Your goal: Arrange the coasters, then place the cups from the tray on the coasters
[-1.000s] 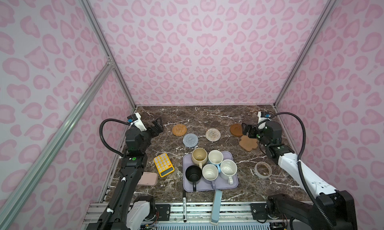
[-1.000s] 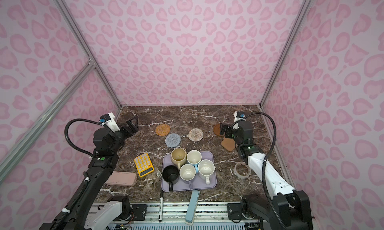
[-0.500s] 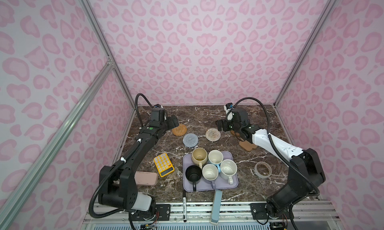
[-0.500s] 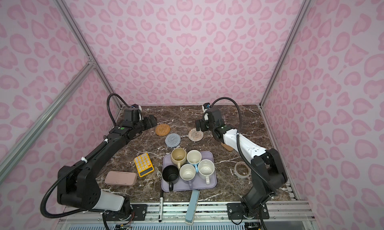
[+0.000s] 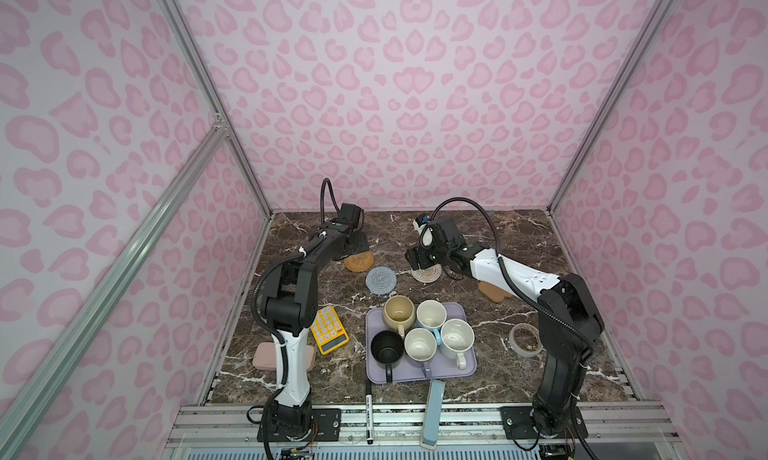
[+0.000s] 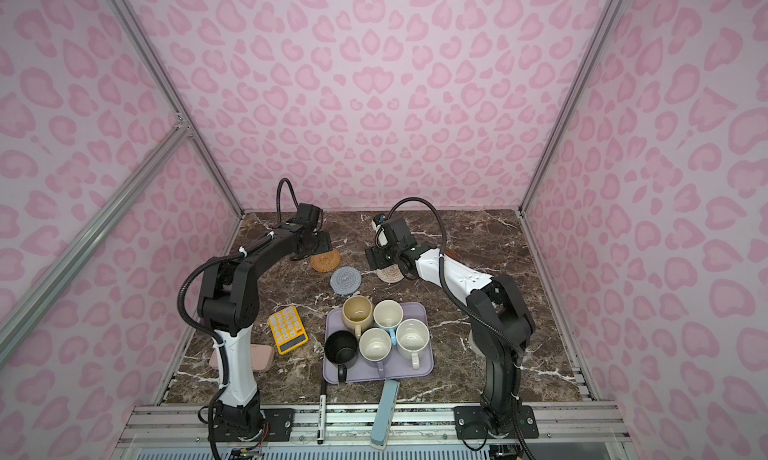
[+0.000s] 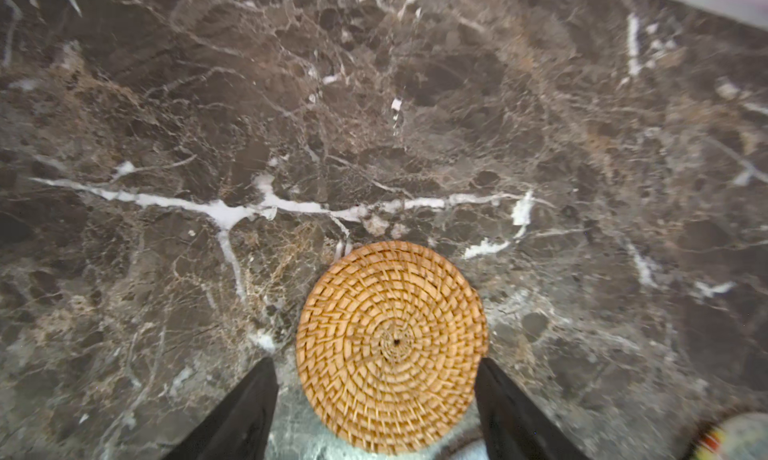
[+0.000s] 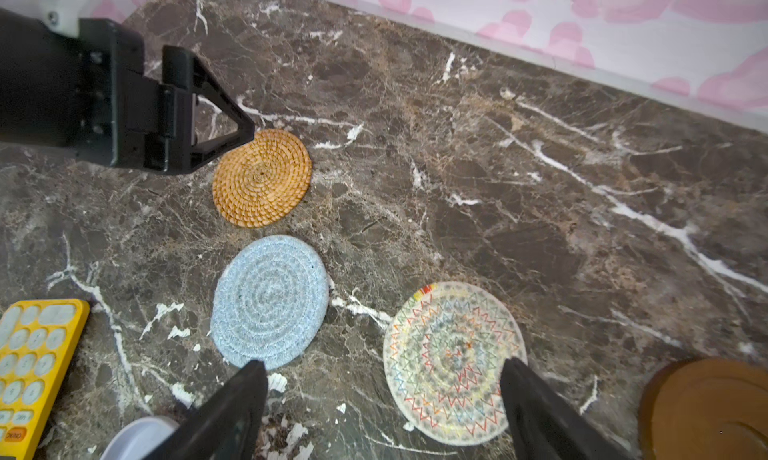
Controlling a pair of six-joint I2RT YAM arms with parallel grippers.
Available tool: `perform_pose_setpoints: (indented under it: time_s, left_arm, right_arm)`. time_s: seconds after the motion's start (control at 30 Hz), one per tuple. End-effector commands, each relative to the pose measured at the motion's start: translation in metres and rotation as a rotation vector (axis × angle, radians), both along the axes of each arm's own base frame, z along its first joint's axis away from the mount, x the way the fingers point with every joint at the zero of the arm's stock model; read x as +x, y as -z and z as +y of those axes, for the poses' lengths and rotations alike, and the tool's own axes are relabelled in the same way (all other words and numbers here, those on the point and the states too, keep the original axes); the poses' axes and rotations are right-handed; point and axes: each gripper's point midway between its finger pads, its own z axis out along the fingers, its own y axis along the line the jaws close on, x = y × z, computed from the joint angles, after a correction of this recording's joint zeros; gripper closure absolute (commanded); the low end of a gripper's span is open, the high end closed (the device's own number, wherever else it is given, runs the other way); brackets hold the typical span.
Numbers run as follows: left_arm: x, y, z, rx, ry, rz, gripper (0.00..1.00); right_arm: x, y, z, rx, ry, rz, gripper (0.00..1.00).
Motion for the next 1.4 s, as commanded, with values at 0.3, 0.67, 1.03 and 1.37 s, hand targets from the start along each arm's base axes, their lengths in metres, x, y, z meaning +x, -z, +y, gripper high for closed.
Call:
perform_pose_setpoints:
  time_s: [0.3, 0.67, 1.03, 1.37]
  left_arm:
    - [-0.010, 0.050, 0.011, 0.117, -0.021, 0.179, 0.33]
    - [-0.040, 0.053, 0.032, 0.134, -0.054, 0.208, 0.38]
    - [-0.053, 0.042, 0.043, 0.114, -0.072, 0.177, 0.38]
    - [-0.032, 0.012, 0.037, 0.070, -0.064, 0.088, 0.34]
  right_arm:
    - [-0.007, 0.024, 0.040, -0.001, -0.104, 0.059, 0.13]
    - [-0.012, 0.024, 0.043, -0.006, -0.109, 0.065, 0.13]
    - [-0.015, 0.023, 0.040, -0.018, -0.096, 0.063, 0.13]
    - [-0.011, 0.008, 0.039, -0.021, -0.090, 0.040, 0.13]
